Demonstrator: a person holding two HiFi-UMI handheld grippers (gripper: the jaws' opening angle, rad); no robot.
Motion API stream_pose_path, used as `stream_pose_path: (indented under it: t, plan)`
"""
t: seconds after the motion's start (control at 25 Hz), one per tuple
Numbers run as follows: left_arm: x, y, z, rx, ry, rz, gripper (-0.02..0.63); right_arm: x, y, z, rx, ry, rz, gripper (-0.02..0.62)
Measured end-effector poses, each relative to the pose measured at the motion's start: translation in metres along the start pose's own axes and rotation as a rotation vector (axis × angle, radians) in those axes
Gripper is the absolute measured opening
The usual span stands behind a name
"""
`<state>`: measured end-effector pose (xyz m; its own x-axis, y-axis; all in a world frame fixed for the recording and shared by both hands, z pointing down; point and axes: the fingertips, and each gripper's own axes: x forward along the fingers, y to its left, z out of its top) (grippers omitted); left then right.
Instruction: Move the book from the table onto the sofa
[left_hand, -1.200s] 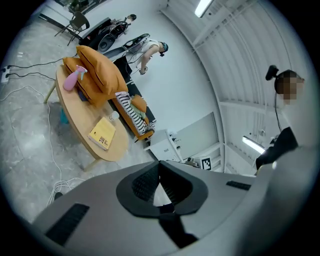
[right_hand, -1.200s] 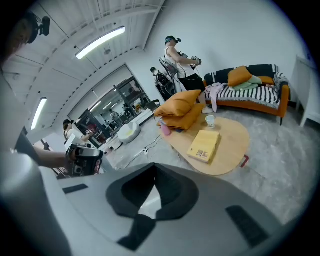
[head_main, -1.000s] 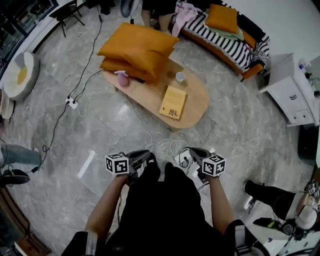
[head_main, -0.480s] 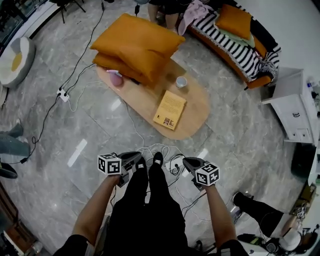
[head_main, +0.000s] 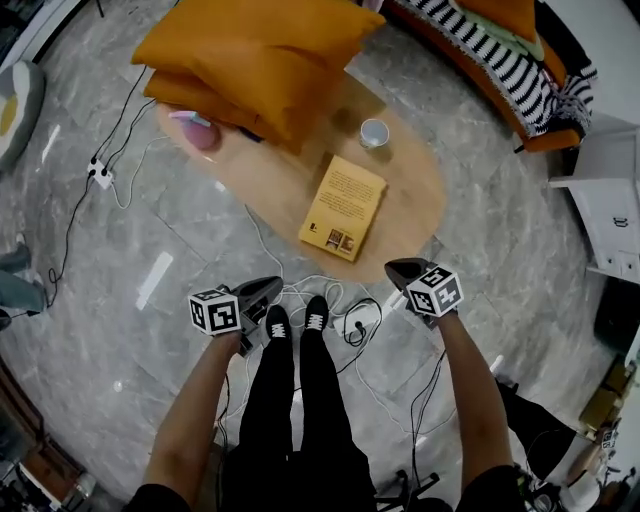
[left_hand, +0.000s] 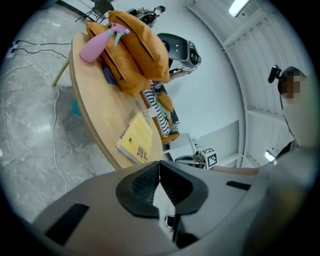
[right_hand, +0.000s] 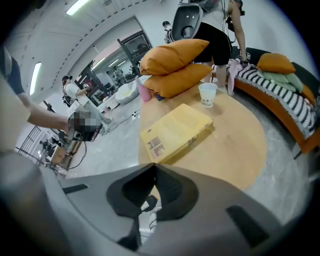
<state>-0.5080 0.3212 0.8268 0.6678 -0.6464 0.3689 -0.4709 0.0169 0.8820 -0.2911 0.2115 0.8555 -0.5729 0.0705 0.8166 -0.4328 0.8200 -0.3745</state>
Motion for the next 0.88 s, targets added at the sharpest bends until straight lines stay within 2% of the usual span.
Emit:
stream_pose_path:
  t: [0.24,0.4,0.44,0.52,0.56,0.6,0.68,0.72,0.8,0.88]
  plan:
    - [0.039,0.058,-0.003,-0.061,-0.02,-0.025,0.011,0.036,-0.095,0.045,0.112,-0.132,-0.099,0.009]
    - [0.049,0.087,0.008,-0.185,-0.13,-0.078,0.011,0.055,-0.131,0.067,0.093,-0.142,-0.172,0.011]
    - [0.049,0.093,0.011,-0.211,-0.164,-0.095,0.011,0.059,-0.137,0.071,0.076,-0.138,-0.19,0.027]
    - [0.05,0.101,0.018,-0.225,-0.216,-0.118,0.011,0.063,-0.152,0.082,0.058,-0.154,-0.234,0.135]
    - [0.053,0.104,0.022,-0.219,-0.231,-0.129,0.012,0.065,-0.159,0.089,0.055,-0.167,-0.244,0.14]
    - [0.056,0.105,0.024,-0.213,-0.24,-0.142,0.012,0.067,-0.163,0.094,0.054,-0.179,-0.241,0.153]
    - [0.061,0.102,0.022,-0.221,-0.248,-0.172,0.016,0.071,-0.167,0.099,0.045,-0.19,-0.214,0.232]
    - [0.065,0.099,0.021,-0.228,-0.247,-0.181,0.036,0.072,-0.17,0.101,0.041,-0.194,-0.2,0.257]
    - [0.075,0.094,0.022,-0.229,-0.236,-0.188,0.148,0.075,-0.176,0.108,0.04,-0.209,-0.178,0.289]
    - [0.082,0.091,0.022,-0.219,-0.221,-0.197,0.188,0.08,-0.179,0.112,0.049,-0.221,-0.161,0.335]
